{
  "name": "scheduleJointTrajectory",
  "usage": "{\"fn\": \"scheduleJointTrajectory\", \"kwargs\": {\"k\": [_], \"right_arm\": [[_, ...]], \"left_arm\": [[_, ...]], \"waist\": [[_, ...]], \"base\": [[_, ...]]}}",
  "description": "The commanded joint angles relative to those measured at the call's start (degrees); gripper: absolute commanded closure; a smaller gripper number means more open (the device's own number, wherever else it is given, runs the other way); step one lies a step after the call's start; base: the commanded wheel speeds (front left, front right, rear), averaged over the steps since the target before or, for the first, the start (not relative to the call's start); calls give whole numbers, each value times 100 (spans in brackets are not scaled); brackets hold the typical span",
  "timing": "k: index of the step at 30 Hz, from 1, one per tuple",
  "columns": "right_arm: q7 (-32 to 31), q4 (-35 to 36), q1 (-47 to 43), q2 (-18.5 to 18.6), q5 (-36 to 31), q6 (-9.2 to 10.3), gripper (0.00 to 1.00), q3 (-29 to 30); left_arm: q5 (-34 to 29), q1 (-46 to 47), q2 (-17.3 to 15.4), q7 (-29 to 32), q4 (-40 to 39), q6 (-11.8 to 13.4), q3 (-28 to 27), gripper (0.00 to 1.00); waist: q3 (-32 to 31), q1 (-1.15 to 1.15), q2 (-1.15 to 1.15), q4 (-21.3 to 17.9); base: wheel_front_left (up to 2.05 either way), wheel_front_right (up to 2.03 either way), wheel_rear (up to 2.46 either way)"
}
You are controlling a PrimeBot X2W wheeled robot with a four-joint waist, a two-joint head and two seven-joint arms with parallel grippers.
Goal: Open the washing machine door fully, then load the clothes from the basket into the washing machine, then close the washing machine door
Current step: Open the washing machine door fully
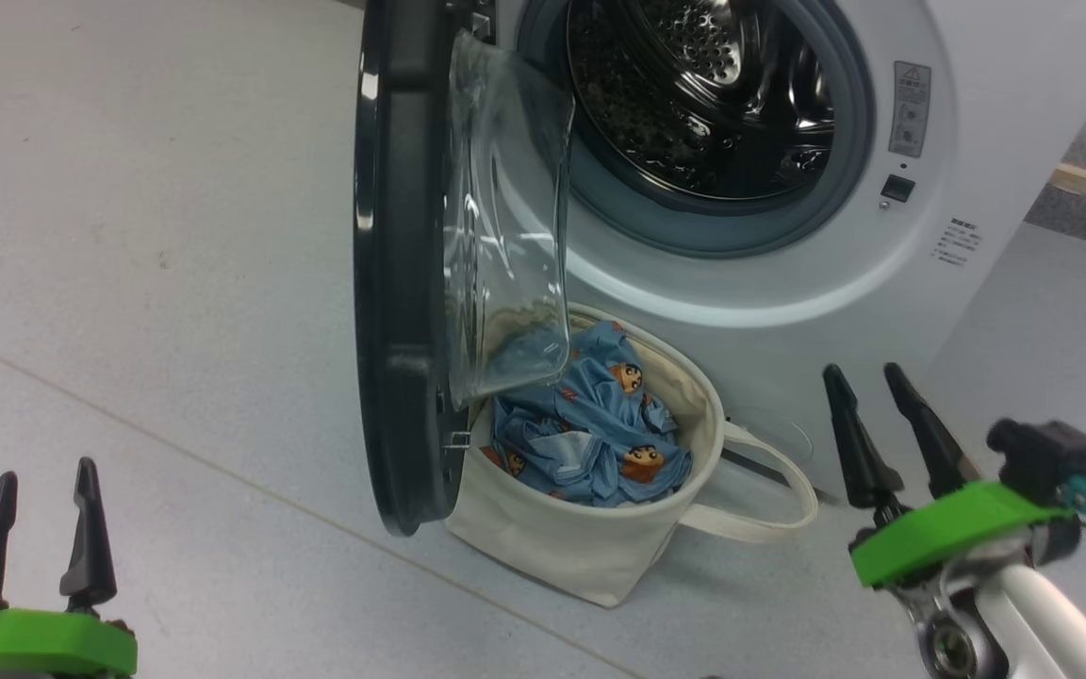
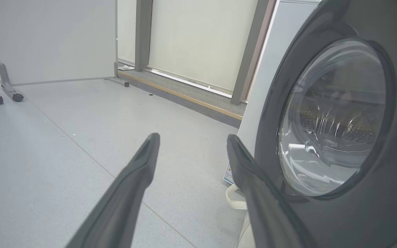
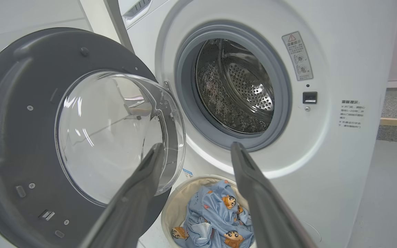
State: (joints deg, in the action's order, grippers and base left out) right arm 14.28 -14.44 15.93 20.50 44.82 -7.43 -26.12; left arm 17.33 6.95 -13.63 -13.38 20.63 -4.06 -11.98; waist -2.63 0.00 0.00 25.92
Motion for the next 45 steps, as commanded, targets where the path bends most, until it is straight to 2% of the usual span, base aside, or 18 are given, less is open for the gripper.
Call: {"fn": "scheduleJointTrajectory", "kwargs": {"k": [1, 7, 11, 16, 45], "right_arm": [[69, 315, -153, -64, -333, -6, 0, 217], [71, 737, -950, -412, -1358, -6, 0, 1003], [71, 868, -1224, -597, -1617, -6, 0, 1263], [71, 951, -1319, -636, -1794, -6, 0, 1360], [72, 762, -1304, -645, -1660, -6, 0, 1268]], "left_arm": [[10, 190, -198, 8, -212, 9, -203, 0], [45, 176, -210, 9, -230, 29, -187, 0], [72, 179, -235, 6, -232, 42, -191, 0], [94, 169, -259, -4, -220, 51, -183, 0], [180, 184, -294, -49, -172, 108, -26, 0]], "waist": [[-3, 0, 0, -28], [2, 0, 0, -101], [3, 0, 0, -143], [-8, 0, 0, -193], [62, 0, 0, -243]], "base": [[0, 0, 0], [0, 0, 0], [0, 0, 0], [0, 0, 0], [0, 0, 0]]}}
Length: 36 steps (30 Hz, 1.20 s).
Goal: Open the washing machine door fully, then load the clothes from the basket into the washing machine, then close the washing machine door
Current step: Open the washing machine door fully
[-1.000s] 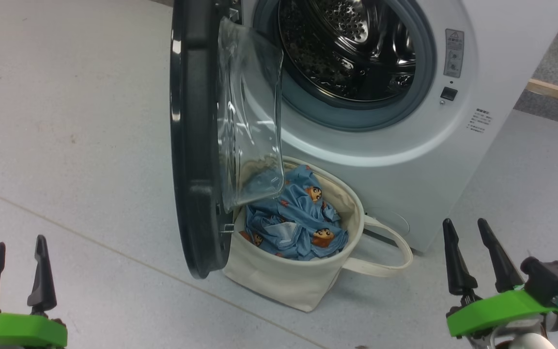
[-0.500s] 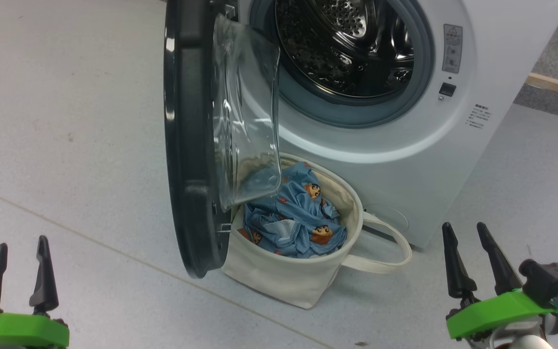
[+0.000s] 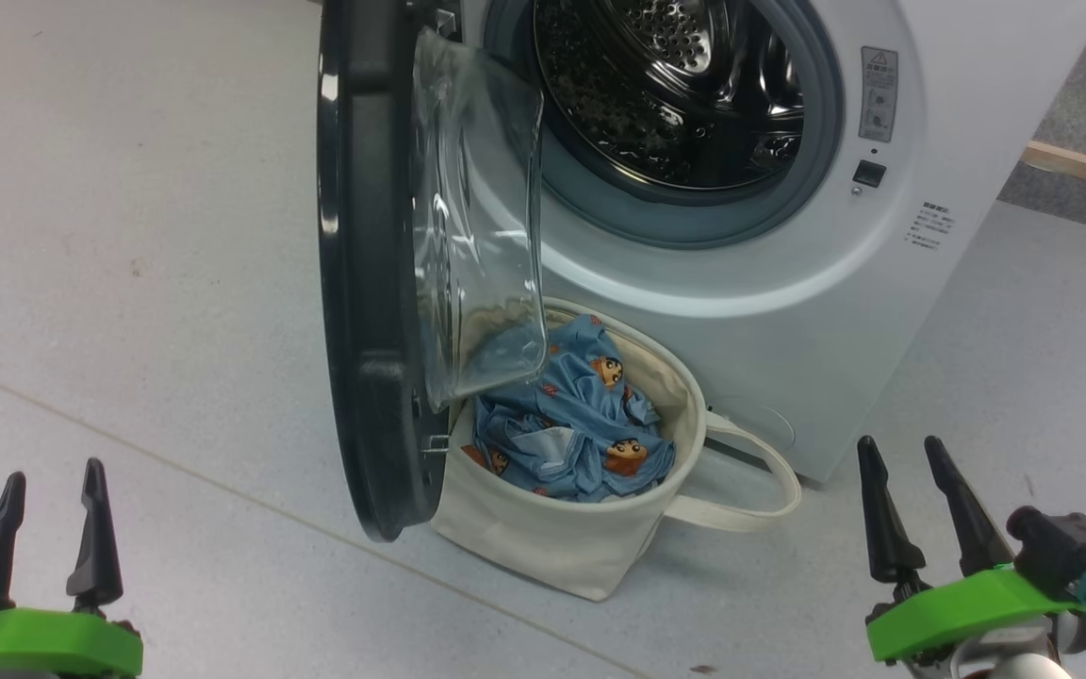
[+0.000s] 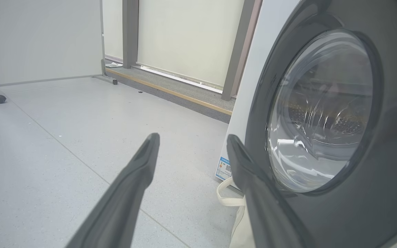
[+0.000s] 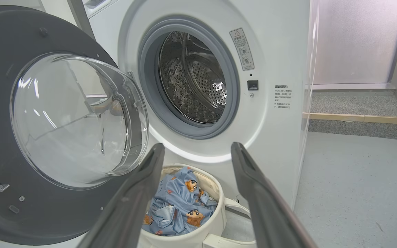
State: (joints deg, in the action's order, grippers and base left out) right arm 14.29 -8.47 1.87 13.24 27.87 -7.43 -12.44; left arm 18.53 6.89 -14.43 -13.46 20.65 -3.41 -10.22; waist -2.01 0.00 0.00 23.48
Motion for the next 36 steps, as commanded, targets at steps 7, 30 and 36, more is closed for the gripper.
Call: {"fn": "scheduleJointTrajectory", "kwargs": {"k": [7, 30, 36], "right_arm": [[71, 136, 107, 86, 65, -6, 0, -127], [71, 104, 120, 45, 79, -6, 0, -164], [71, 151, 125, 44, 79, -6, 0, -179]], "left_arm": [[81, 175, -226, -41, -171, 79, -161, 0], [202, 295, -201, -75, -741, -6, 30, 100], [-21, 487, 58, -109, -1854, -112, 600, 100]], "waist": [[-17, 0, 0, 18], [-102, 0, 0, -149], [-148, 0, 0, -288]], "base": [[0, 0, 0], [0, 0, 0], [0, 0, 0]]}}
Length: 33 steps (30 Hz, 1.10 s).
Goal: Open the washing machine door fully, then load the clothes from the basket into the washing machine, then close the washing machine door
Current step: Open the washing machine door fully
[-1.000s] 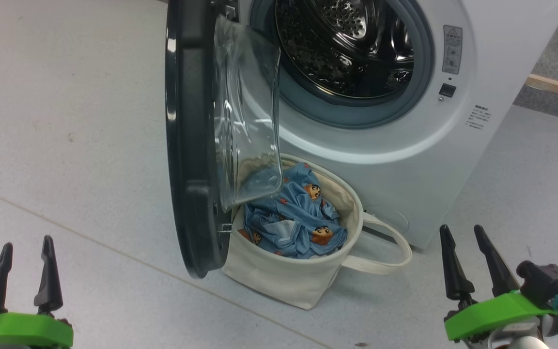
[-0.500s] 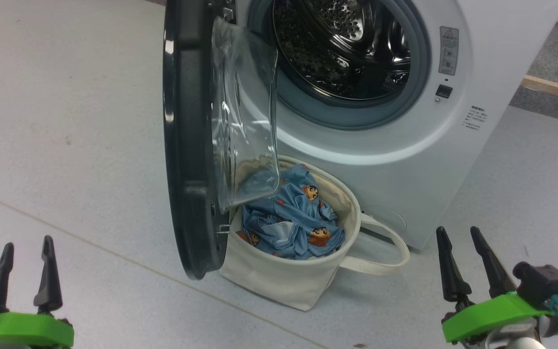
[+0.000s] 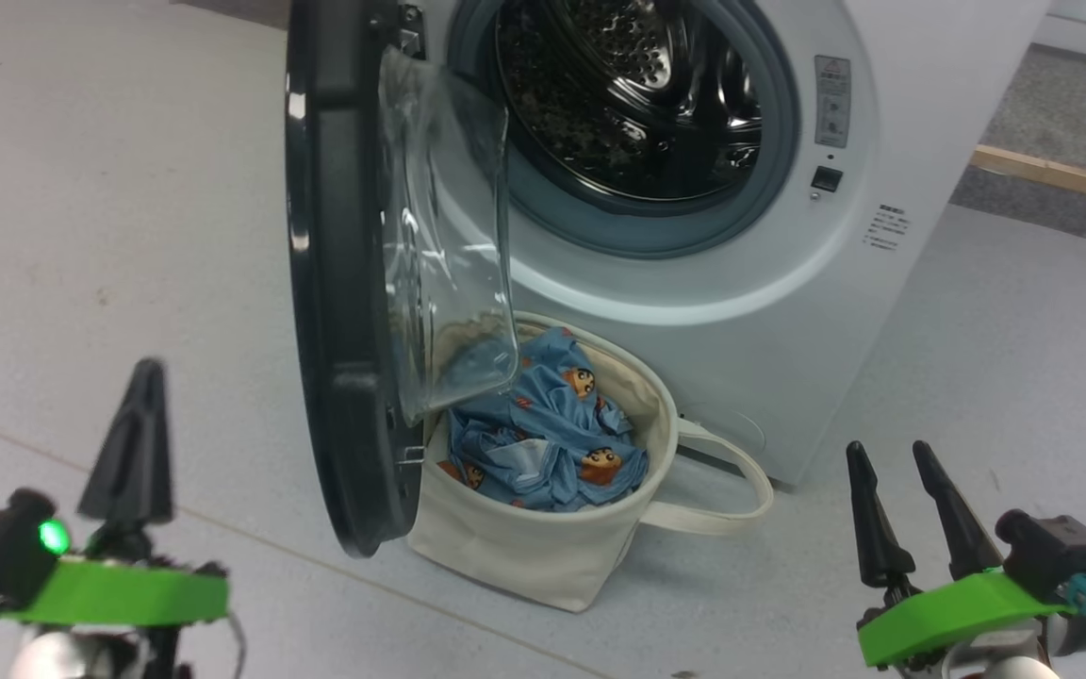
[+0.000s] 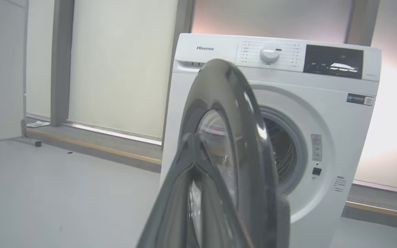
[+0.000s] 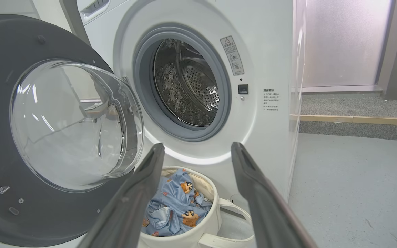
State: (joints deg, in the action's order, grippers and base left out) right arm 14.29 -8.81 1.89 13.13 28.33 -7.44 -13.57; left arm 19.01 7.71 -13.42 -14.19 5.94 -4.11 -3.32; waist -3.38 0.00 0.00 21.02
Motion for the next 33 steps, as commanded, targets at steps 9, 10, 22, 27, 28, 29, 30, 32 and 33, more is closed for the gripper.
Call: {"fn": "scheduleJointTrajectory", "kwargs": {"k": [9, 10, 22, 27, 28, 29, 30, 32, 33], "right_arm": [[71, 246, 109, 60, 72, -5, 0, -87], [71, 256, 114, 62, 77, -5, 0, -88], [71, 245, 158, 146, 60, -5, 0, -83], [71, 229, 135, 135, 74, -5, 0, -42], [71, 228, 137, 124, 77, -5, 0, -43], [71, 227, 140, 113, 80, -5, 0, -47], [71, 226, 145, 101, 84, -5, 0, -56], [71, 223, 152, 77, 92, -5, 0, -75], [71, 220, 155, 67, 96, -5, 0, -83]], "left_arm": [[-311, 459, 469, 251, -1409, -74, 917, 100], [-322, 447, 529, 304, -1379, -77, 1028, 100], [-296, 543, 735, 457, -114, 173, 1228, 100], [-251, 523, 687, 482, 264, 335, 1076, 100], [-247, 530, 663, 489, 338, 357, 1049, 100], [-245, 543, 639, 495, 409, 374, 1025, 100], [-234, 558, 617, 500, 479, 388, 999, 100], [-211, 589, 576, 503, 607, 416, 945, 100], [-195, 605, 556, 501, 667, 426, 917, 100]], "waist": [[16, 0, 0, -276], [23, 0, 0, -311], [88, 0, 0, -636], [95, 0, 0, -563], [95, 0, 0, -530], [93, 0, 0, -494], [90, 0, 0, -458], [87, 0, 0, -382], [85, 0, 0, -342]], "base": [[0, 0, 0], [0, 0, 0], [0, 0, 0], [0, 0, 0], [0, 0, 0], [0, 0, 0], [0, 0, 0], [0, 0, 0], [0, 0, 0]]}}
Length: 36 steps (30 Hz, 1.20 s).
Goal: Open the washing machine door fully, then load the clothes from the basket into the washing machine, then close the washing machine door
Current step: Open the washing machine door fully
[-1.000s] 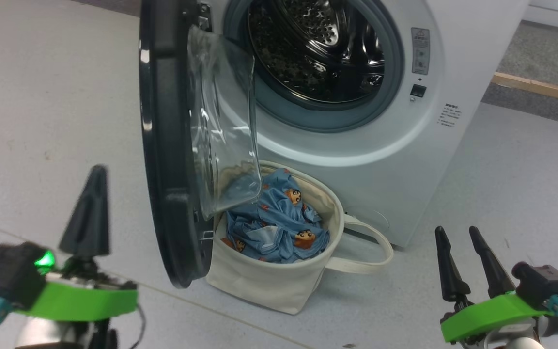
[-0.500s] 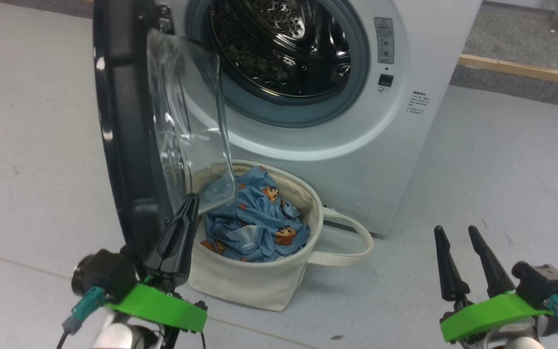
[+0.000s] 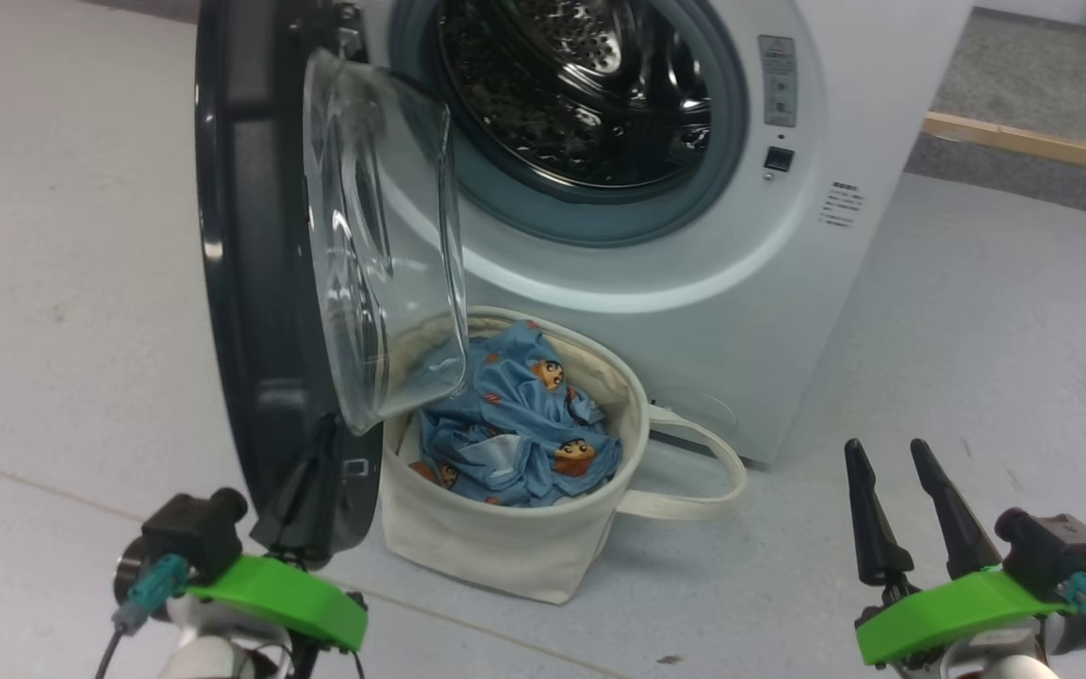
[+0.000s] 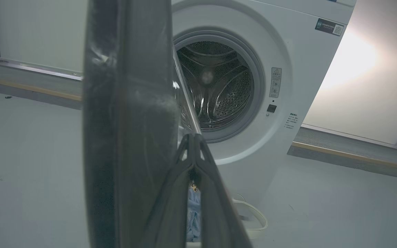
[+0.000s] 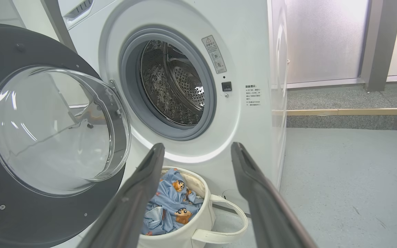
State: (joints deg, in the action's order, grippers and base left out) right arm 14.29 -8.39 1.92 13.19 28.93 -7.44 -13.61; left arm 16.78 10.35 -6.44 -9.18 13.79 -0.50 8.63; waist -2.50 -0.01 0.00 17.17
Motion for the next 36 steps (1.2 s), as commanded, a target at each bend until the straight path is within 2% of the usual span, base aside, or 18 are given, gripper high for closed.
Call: {"fn": "scheduleJointTrajectory", "kwargs": {"k": [1, 9, 17, 25, 28, 36], "right_arm": [[71, 173, 154, 53, 40, -5, 0, -87], [71, 141, 181, 28, 55, -5, 0, -97], [71, 95, 257, 24, 40, -5, 0, -115], [71, 82, 262, 47, 13, -5, 0, -57], [71, 93, 265, 42, 4, -5, 0, -54], [71, 96, 292, 5, 8, -5, 0, -70]], "left_arm": [[37, 357, -167, -3, -60, 74, -304, 100], [221, 574, -470, -109, 364, 156, -701, 100], [532, 874, -907, -239, 788, 155, -1260, 100], [826, 1135, -1725, -255, 1493, 97, -1911, 100], [873, 1238, -1940, -278, 1786, 102, -2048, 100], [964, 1546, -2172, -416, 2533, 105, -2220, 100]], "waist": [[-4, 1, 0, 80], [4, 1, 0, 247], [13, 1, 0, 92], [85, 1, 0, -235], [101, 1, 0, -292], [97, 1, 0, -322]], "base": [[0, 0, 0], [0, 0, 0], [0, 0, 0], [0, 0, 0], [0, 0, 0], [0, 0, 0]]}}
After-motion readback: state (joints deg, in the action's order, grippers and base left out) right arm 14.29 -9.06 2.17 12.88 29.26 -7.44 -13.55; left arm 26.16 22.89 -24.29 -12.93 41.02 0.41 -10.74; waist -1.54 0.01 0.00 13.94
